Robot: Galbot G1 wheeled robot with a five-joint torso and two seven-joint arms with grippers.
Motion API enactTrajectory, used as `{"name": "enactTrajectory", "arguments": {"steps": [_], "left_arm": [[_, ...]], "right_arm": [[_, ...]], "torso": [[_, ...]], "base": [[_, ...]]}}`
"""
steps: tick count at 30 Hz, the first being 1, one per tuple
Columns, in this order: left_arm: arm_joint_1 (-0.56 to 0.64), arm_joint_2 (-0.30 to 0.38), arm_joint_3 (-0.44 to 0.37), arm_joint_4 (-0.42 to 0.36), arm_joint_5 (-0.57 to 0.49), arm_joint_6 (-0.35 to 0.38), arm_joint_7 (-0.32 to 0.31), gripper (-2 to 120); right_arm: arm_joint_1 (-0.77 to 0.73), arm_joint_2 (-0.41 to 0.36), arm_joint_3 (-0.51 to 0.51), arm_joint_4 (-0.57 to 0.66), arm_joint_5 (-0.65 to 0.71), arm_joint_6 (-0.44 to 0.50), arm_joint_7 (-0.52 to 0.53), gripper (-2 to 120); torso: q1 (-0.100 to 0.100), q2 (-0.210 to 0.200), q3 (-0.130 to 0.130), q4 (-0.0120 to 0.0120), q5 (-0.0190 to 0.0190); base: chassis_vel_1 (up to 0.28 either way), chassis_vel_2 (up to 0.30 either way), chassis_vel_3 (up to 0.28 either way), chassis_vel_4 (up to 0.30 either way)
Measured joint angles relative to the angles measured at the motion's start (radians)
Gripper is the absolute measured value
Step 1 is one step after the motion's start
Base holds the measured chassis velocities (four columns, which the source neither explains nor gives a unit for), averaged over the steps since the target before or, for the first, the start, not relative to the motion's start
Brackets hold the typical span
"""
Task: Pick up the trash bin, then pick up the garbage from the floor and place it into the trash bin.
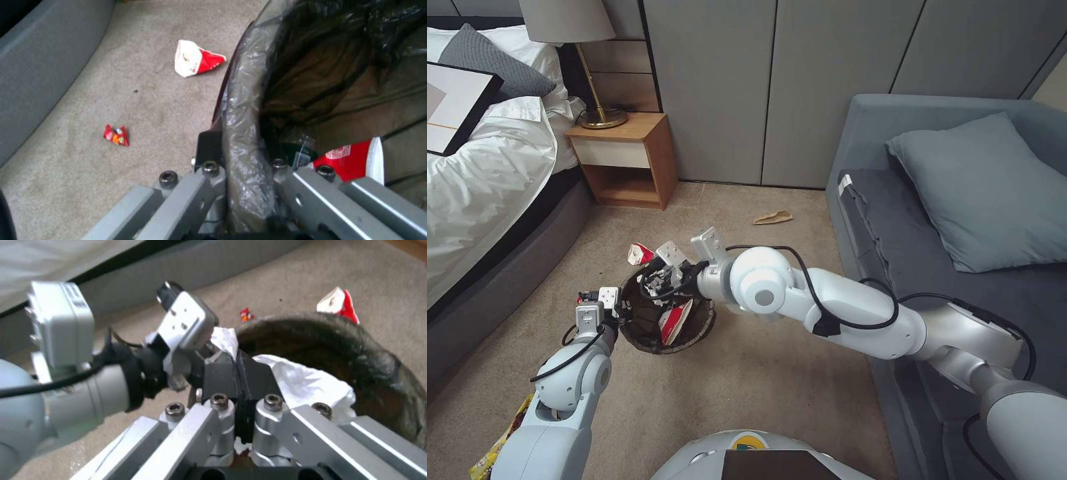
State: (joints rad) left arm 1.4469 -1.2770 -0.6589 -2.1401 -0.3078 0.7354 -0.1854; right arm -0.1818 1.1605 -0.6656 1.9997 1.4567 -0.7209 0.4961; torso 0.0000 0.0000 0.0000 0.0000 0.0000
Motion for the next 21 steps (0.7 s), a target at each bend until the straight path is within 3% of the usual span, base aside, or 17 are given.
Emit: {"name": "enactTrajectory", "arguments": {"steps": [12, 21], "left_arm": [[-0.001, -0.003, -0.002, 0.000, -0.003, 0.000, 0.001, 3], [0.001, -0.002, -0.015, 0.003, -0.010, 0.000, 0.003, 3]], "right_arm": [[-0.032, 0.027, -0.005, -0.080, -0.042, 0.001, -0.029, 1], [-0.065, 0.057, 0.003, -0.128, -0.093, 0.035, -0.079, 34]], "torso": [[0.000, 0.000, 0.000, 0.0001, -0.0001], [0.000, 0.000, 0.000, 0.0001, 0.0000]], "base": [[0.000, 0.000, 0.000, 0.000], [0.000, 0.000, 0.000, 0.000]]}}
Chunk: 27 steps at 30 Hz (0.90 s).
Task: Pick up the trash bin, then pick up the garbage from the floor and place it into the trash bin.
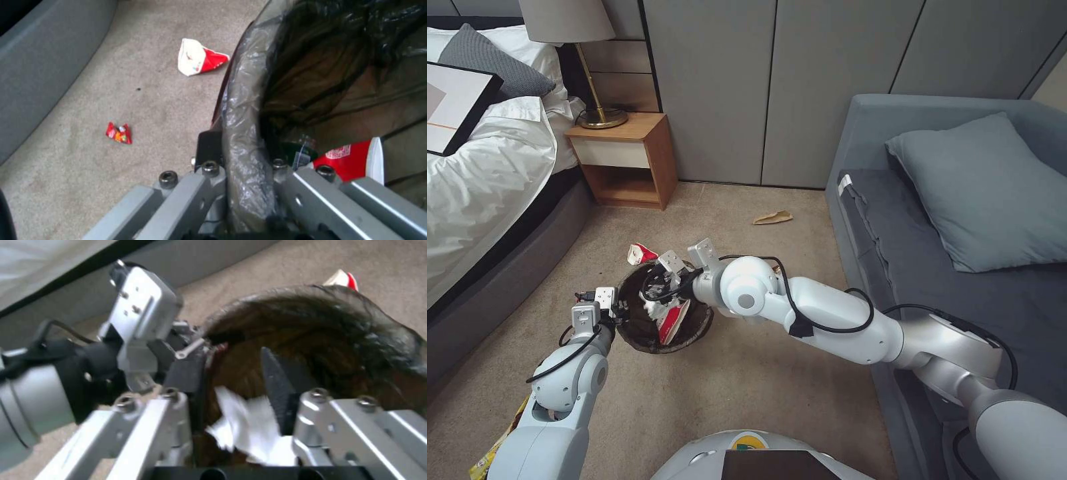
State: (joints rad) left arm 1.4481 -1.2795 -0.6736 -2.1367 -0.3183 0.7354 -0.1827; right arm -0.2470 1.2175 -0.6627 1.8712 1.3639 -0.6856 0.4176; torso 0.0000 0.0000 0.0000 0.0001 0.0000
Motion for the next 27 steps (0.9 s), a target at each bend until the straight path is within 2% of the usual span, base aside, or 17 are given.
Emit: {"name": "enactTrajectory", "arguments": {"steps": [3, 5, 6, 8, 11, 14, 18, 21, 22, 23, 26, 27], "left_arm": [[-0.002, -0.001, 0.000, 0.004, 0.000, 0.000, 0.000, 3], [-0.002, -0.002, 0.001, 0.006, 0.000, 0.000, 0.000, 3], [-0.002, -0.002, 0.001, 0.006, 0.000, 0.000, 0.000, 3], [-0.003, -0.002, 0.001, 0.009, 0.000, 0.000, 0.000, 3], [-0.003, -0.002, 0.001, 0.010, 0.000, 0.000, 0.001, 3], [-0.003, -0.003, 0.001, 0.011, 0.000, 0.000, 0.001, 3], [-0.002, -0.003, 0.001, 0.011, 0.000, 0.000, 0.002, 3], [-0.001, -0.002, 0.001, 0.010, 0.000, 0.000, 0.003, 3], [-0.001, 0.000, 0.000, 0.007, -0.001, 0.000, 0.005, 3], [-0.001, 0.000, 0.000, 0.007, -0.001, 0.000, 0.005, 3], [0.000, 0.004, 0.000, -0.001, -0.002, 0.000, 0.007, 3], [0.000, 0.004, 0.000, -0.001, -0.002, 0.000, 0.007, 3]], "right_arm": [[0.000, 0.004, 0.005, -0.006, -0.004, 0.007, -0.010, 43], [-0.001, 0.004, 0.013, -0.012, -0.010, 0.016, -0.021, 55], [-0.001, 0.004, 0.013, -0.012, -0.010, 0.016, -0.021, 55], [-0.003, 0.004, 0.020, -0.015, -0.012, 0.022, -0.027, 67], [-0.004, 0.005, 0.023, -0.017, -0.012, 0.022, -0.028, 72], [-0.004, 0.007, 0.034, -0.019, -0.017, 0.024, -0.027, 88], [-0.002, -0.002, 0.048, -0.008, -0.016, 0.024, -0.020, 96], [0.001, -0.052, 0.097, 0.021, -0.007, 0.022, -0.010, 100], [-0.008, -0.099, 0.140, 0.039, -0.004, 0.020, -0.009, 100], [-0.008, -0.099, 0.140, 0.039, -0.004, 0.020, -0.009, 100], [-0.060, -0.195, 0.264, 0.097, -0.006, 0.025, -0.002, 100], [-0.060, -0.195, 0.264, 0.097, -0.006, 0.025, -0.002, 100]], "torso": [[0.000, 0.000, 0.000, -0.0001, 0.0000], [0.000, 0.000, 0.000, -0.0001, 0.0000], [0.000, 0.000, 0.000, -0.0001, 0.0000], [0.000, 0.000, 0.000, -0.0001, 0.0000], [0.000, 0.000, 0.000, -0.0001, 0.0000], [0.000, 0.000, 0.000, 0.0000, 0.0000], [0.000, 0.000, 0.000, 0.0001, 0.0001], [0.000, 0.000, 0.000, 0.0002, 0.0001], [0.000, 0.000, 0.000, 0.0000, 0.0002], [0.000, 0.000, 0.000, 0.0000, 0.0002], [0.000, 0.000, 0.000, -0.0001, 0.0004], [0.000, 0.000, 0.000, -0.0001, 0.0004]], "base": [[0.000, 0.000, 0.000, 0.000], [0.000, 0.000, 0.000, 0.000], [0.000, 0.000, 0.000, 0.000], [0.000, 0.000, 0.000, 0.000], [0.000, 0.000, 0.000, 0.000], [0.000, 0.000, 0.000, 0.000], [0.000, 0.000, 0.000, 0.000], [0.000, 0.000, 0.000, 0.000], [0.000, 0.000, 0.000, 0.000], [0.000, 0.000, 0.000, 0.000], [0.000, 0.000, 0.000, 0.000], [0.000, 0.000, 0.000, 0.000]]}}
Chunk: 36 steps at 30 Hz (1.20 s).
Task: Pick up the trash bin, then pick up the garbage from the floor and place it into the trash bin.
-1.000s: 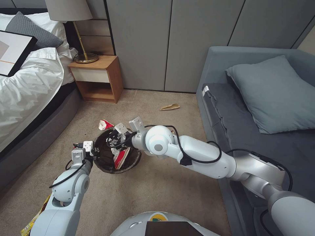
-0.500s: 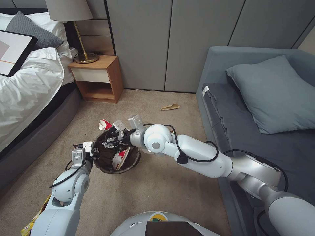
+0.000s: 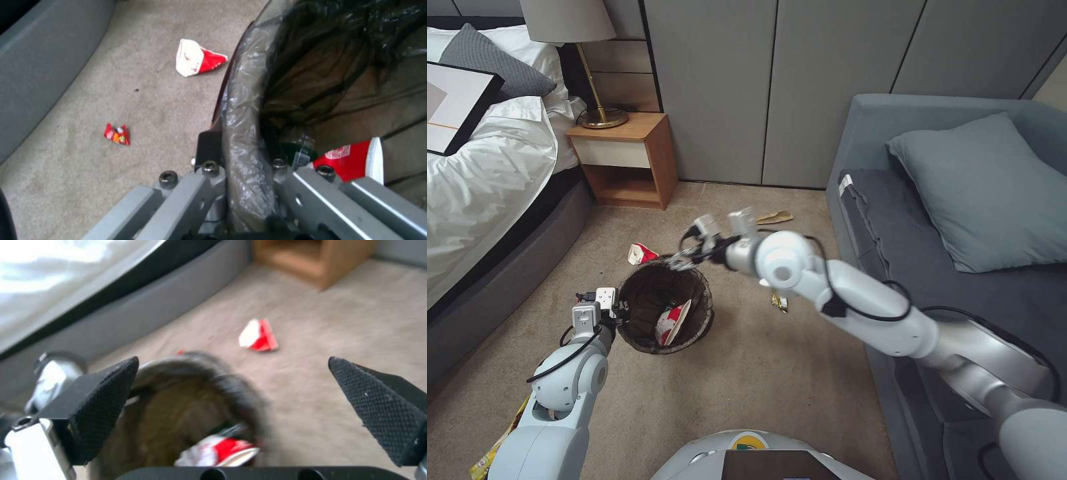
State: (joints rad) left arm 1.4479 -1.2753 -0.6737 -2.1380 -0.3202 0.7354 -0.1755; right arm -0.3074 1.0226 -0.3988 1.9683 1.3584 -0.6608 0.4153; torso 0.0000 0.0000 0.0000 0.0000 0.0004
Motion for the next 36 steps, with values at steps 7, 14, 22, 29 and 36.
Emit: {"name": "enactTrajectory", "arguments": {"steps": [7, 14, 22, 29, 36], "left_arm": [[0.012, 0.005, -0.004, -0.009, -0.002, 0.000, 0.002, 3], [0.015, 0.004, 0.001, -0.021, -0.001, 0.000, 0.003, 3], [0.028, 0.002, -0.004, -0.041, -0.001, 0.000, 0.004, 3], [0.036, -0.011, -0.005, -0.058, -0.001, 0.000, 0.004, 3], [0.046, -0.029, -0.002, -0.073, -0.001, 0.000, 0.004, 3]], "right_arm": [[-0.237, -0.158, 0.285, 0.159, -0.080, 0.073, -0.006, 100], [-0.593, -0.185, 0.629, 0.266, -0.274, 0.137, -0.010, 100], [-0.967, 0.030, 1.012, 0.238, -0.731, 0.331, -0.161, 100], [-1.136, 0.285, 1.162, 0.135, -1.032, 0.618, -0.309, 100], [-1.185, 0.406, 1.234, 0.083, -1.210, 0.794, -0.332, 100]], "torso": [[0.000, 0.000, 0.000, -0.0001, 0.0001], [0.000, 0.000, 0.000, -0.0003, 0.0001], [0.000, 0.000, 0.000, -0.0002, -0.0003], [0.000, 0.000, 0.000, 0.0001, -0.0002], [0.000, 0.000, 0.000, 0.0001, -0.0005]], "base": [[0.000, 0.000, 0.000, 0.000], [0.000, 0.000, 0.000, 0.000], [0.000, 0.000, 0.000, 0.000], [0.000, 0.000, 0.000, 0.000], [0.000, 0.000, 0.000, 0.000]]}}
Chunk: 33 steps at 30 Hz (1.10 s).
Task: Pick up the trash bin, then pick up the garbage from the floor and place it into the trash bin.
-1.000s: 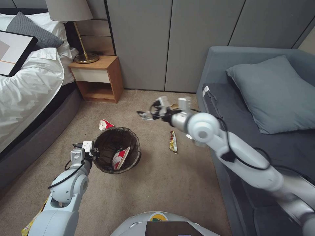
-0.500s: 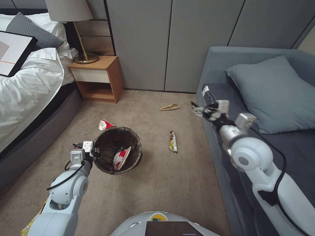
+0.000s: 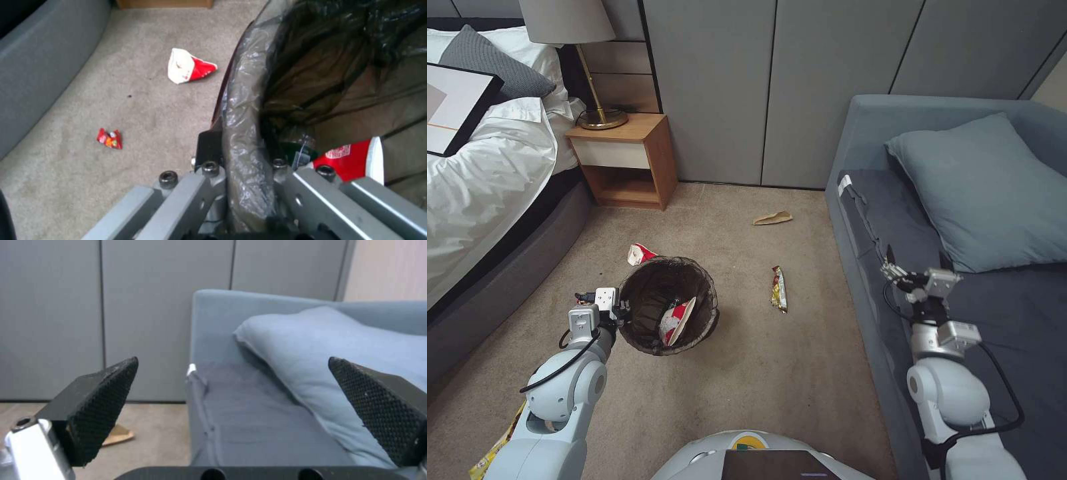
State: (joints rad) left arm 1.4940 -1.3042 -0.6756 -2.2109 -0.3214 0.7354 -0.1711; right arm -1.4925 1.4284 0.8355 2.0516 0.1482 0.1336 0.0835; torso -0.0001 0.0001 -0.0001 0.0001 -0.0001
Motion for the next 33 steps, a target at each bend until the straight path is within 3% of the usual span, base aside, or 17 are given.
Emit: {"name": "enactTrajectory", "arguments": {"steps": [10, 23, 33], "left_arm": [[-0.002, -0.003, 0.008, 0.000, 0.004, 0.000, 0.002, 3], [0.003, 0.001, 0.007, -0.012, 0.013, 0.000, 0.005, 3], [0.004, 0.009, 0.009, -0.012, 0.014, 0.000, 0.006, 3]], "right_arm": [[-0.025, 0.063, 0.006, -0.036, -0.042, 0.078, -0.036, 100], [-0.002, 0.036, 0.000, -0.046, -0.023, 0.062, -0.047, 100], [0.003, 0.032, -0.008, -0.045, -0.021, 0.055, -0.042, 100]], "torso": [[0.000, 0.000, 0.000, -0.0001, -0.0001], [0.000, 0.000, 0.000, 0.0000, 0.0001], [0.000, 0.000, 0.000, 0.0000, 0.0000]], "base": [[0.000, 0.000, 0.000, 0.000], [-0.003, 0.004, 0.006, -0.004], [-0.163, 0.144, 0.167, -0.154]]}}
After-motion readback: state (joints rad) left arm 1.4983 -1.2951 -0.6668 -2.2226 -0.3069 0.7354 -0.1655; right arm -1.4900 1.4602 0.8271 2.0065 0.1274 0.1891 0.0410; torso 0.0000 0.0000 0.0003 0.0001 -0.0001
